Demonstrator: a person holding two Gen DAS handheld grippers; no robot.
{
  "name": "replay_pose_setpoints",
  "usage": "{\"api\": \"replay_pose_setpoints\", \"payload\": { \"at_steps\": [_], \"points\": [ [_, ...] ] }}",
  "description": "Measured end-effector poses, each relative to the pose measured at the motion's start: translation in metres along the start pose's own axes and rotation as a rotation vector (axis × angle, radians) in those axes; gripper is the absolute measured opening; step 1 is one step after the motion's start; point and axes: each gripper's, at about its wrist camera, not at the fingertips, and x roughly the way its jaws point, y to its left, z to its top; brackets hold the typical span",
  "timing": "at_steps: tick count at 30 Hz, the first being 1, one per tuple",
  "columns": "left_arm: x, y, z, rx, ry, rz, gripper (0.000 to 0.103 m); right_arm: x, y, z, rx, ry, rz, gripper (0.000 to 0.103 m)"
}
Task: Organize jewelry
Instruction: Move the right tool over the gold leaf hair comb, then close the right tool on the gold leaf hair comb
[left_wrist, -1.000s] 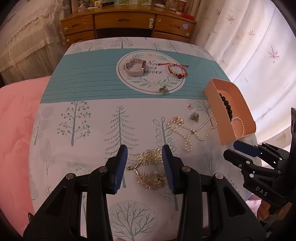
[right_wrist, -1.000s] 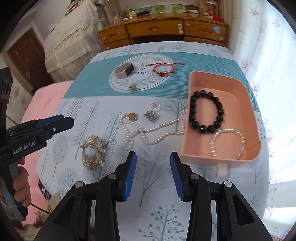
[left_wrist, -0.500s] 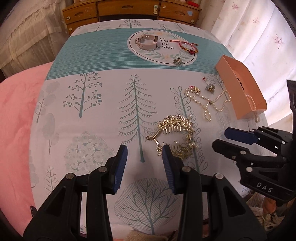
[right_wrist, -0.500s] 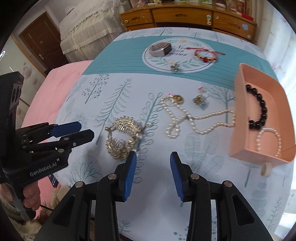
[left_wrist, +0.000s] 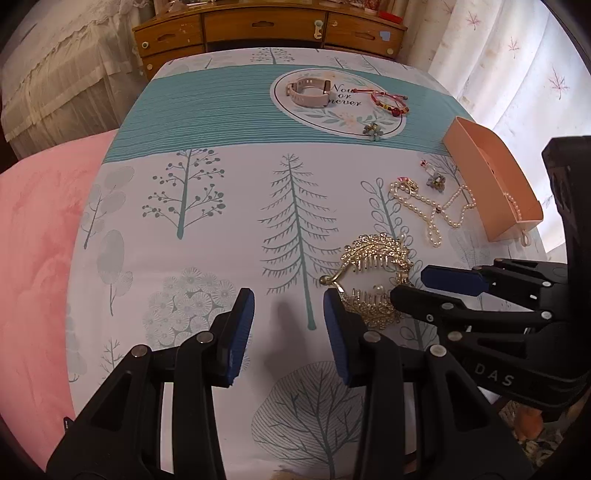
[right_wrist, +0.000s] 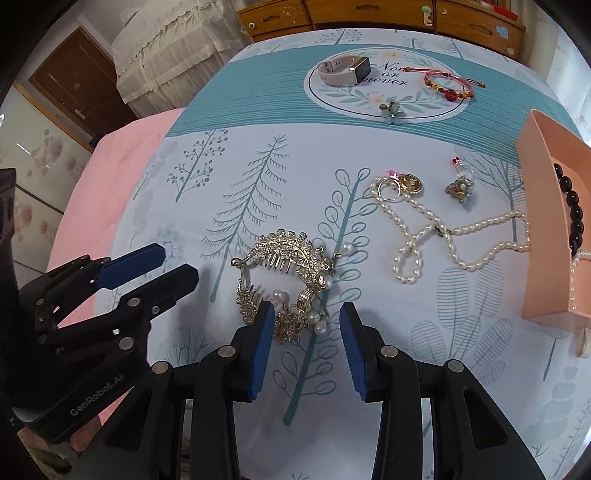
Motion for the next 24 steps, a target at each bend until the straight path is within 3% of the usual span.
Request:
{"api": "replay_pose_setpoints", "payload": {
  "at_steps": [3,10,24],
  "points": [
    [0.000,0.006,-0.001,-0.015,-0.004,-0.010,0.036,0.006,0.003,0.004,0.007,0.001,-0.012,0.038],
    [0.001,0.014,-0.001,-0.032,-0.015,-0.032,0.036,0.011,0.011,0.011,0.007,-0.018,-0.043,0.023],
    [0.001,0.023,-0.002,-0.057,-0.030,-0.054,0.036,0.013,-0.003,0.024,0.109,0.025,-0.007,0.022]
  ]
}}
